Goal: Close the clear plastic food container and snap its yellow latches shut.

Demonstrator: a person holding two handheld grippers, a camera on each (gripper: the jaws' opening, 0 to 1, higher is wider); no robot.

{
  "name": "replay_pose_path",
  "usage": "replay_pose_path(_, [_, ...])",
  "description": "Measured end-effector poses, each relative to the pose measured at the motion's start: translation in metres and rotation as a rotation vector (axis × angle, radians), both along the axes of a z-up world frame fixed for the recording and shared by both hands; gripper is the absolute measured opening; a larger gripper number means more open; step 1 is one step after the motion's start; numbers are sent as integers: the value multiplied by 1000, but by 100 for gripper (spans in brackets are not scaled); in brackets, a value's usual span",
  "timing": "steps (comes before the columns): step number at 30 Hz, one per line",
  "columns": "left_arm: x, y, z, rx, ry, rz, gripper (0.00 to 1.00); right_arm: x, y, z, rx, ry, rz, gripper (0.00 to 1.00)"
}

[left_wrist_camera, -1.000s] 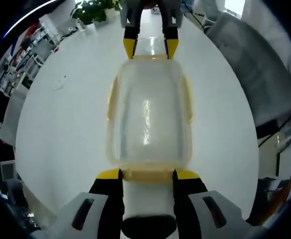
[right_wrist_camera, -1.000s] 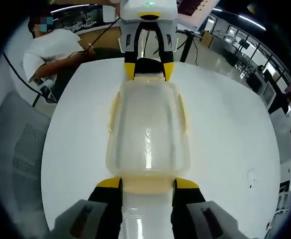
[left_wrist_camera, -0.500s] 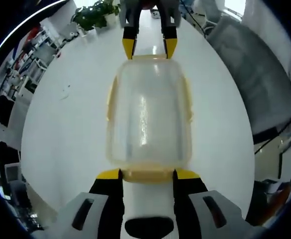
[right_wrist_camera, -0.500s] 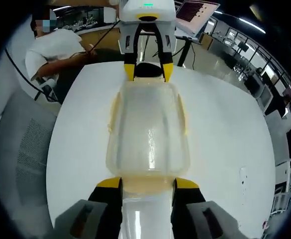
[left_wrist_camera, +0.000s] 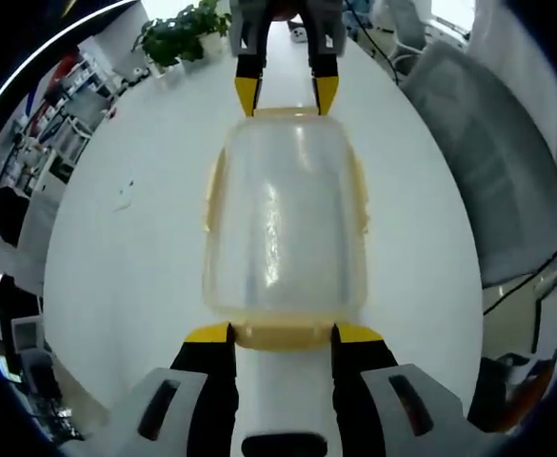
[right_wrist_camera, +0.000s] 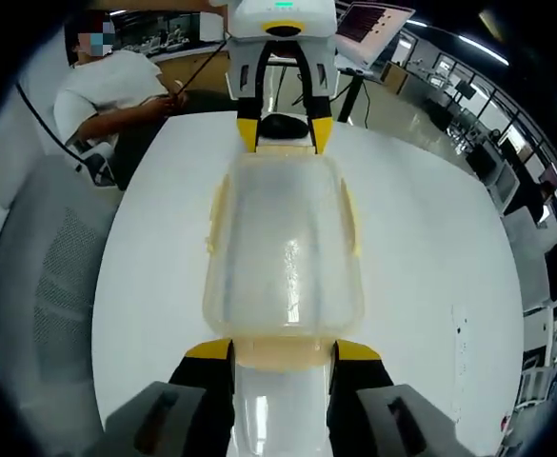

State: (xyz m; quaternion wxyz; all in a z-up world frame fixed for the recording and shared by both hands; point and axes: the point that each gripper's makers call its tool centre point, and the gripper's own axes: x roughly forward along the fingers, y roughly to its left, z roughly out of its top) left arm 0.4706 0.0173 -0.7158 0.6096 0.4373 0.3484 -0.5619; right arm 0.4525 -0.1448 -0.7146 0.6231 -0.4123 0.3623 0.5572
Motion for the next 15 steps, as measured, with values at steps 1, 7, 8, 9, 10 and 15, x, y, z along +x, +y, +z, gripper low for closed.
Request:
replay_pose_path(1, [0,-2,0,-1,0,0,36,-1,-2,0,1,2,-1,35])
replay_pose_path(7, [-1,-13,1,-4,0,-1,36,-1,-13,0,2,2,1,35])
replay_pose_path(8, [0,-15,1,-5,0,-1,36,-1,-14,0,3,3,1,35])
replay_pose_path(9, [0,-17,1,-4,0,-1,36,-1,-15,0,3,3,1,35])
replay_pose_path(10, [0,-19,2,-3,-2,-2,36,0,-17,0,1,3,1,35])
replay_pose_path(15, [0,-29,4,-10,-2,0,36,1,-28,0,-5,1,5,35])
